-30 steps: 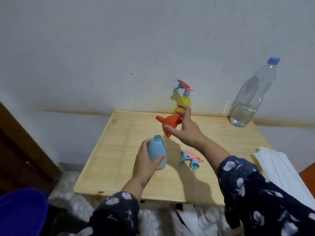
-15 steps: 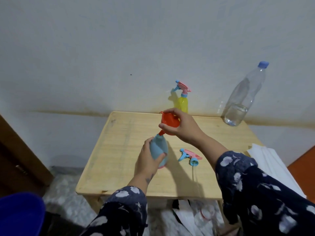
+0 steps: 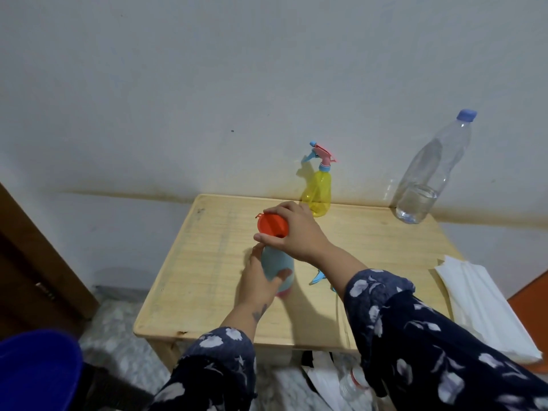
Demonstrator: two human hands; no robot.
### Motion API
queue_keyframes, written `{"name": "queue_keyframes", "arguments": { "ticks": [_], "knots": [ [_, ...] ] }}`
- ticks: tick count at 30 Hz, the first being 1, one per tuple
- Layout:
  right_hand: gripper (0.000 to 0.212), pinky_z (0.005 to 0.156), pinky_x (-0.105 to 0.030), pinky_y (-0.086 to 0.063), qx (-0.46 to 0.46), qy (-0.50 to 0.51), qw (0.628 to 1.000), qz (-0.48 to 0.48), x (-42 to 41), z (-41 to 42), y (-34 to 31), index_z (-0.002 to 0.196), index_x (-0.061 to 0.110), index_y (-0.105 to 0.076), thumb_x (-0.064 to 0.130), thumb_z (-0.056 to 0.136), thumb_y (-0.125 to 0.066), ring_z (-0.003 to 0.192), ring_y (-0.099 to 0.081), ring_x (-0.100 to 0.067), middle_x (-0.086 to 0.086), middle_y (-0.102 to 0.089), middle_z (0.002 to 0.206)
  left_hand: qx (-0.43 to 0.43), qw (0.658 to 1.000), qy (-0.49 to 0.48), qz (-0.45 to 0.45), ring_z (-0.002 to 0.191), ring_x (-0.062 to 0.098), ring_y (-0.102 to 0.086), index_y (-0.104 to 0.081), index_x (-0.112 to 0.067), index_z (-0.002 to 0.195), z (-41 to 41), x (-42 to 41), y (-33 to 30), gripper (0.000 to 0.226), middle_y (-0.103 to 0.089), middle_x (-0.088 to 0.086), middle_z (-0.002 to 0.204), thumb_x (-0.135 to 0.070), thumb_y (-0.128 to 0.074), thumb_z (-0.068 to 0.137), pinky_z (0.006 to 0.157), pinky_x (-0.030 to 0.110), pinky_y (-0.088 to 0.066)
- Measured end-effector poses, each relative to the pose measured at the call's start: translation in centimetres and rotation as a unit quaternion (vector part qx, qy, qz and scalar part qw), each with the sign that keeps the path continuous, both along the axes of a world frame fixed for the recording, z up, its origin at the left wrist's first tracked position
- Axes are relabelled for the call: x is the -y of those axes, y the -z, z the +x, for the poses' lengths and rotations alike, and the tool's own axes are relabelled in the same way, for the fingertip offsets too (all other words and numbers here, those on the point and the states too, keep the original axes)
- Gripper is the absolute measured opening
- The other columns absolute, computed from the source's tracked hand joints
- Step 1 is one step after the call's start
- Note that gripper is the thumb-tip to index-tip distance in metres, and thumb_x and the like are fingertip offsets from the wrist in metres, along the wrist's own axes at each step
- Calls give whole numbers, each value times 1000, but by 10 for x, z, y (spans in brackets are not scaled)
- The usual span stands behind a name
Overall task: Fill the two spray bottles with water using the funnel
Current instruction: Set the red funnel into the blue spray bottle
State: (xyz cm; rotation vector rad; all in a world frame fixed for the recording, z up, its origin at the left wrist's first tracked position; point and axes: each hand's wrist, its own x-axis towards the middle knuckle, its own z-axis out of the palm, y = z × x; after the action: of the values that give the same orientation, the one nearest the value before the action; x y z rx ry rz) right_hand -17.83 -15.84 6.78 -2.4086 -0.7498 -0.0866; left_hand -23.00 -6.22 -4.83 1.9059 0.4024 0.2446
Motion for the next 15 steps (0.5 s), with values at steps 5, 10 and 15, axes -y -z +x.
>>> {"name": "queue_keyframes", "arguments": {
  "ticks": [5, 10, 15],
  "knots": [
    [68, 104, -43, -38, -1, 8, 1000, -11, 2, -3, 2, 130, 32, -52, 63, 72, -68, 127, -35, -21, 4, -45, 137, -33, 998, 47, -40, 110, 18, -59, -29, -49, 130, 0, -8, -3, 95, -55, -9, 124, -44, -84, 53, 79, 44, -58],
    [61, 108, -40, -36, -44, 26, 999, 19, 15, 1, -16, 131, 31, -53, 65, 80, -56, 132, -40, -20, 3, -47, 143, -109, 974, 158, 120, 124, 22, -49, -33, -22, 146, -1, -54, -40, 83, -44, 1, 143, -10, -76, 76, 86, 21, -49],
    [49, 100, -35, -37, -93, 74, 992, -28, 43, 16, -38, 134, 19, -52, 49, 98, -36, 127, -48, -24, -4, -54, 138, -89, 950, 138, 265, 128, 21, -50, -53, -14, 133, 27, -97, -101, 40, -55, 6, 138, -27, -56, 95, 106, 31, -37]
  ]
}}
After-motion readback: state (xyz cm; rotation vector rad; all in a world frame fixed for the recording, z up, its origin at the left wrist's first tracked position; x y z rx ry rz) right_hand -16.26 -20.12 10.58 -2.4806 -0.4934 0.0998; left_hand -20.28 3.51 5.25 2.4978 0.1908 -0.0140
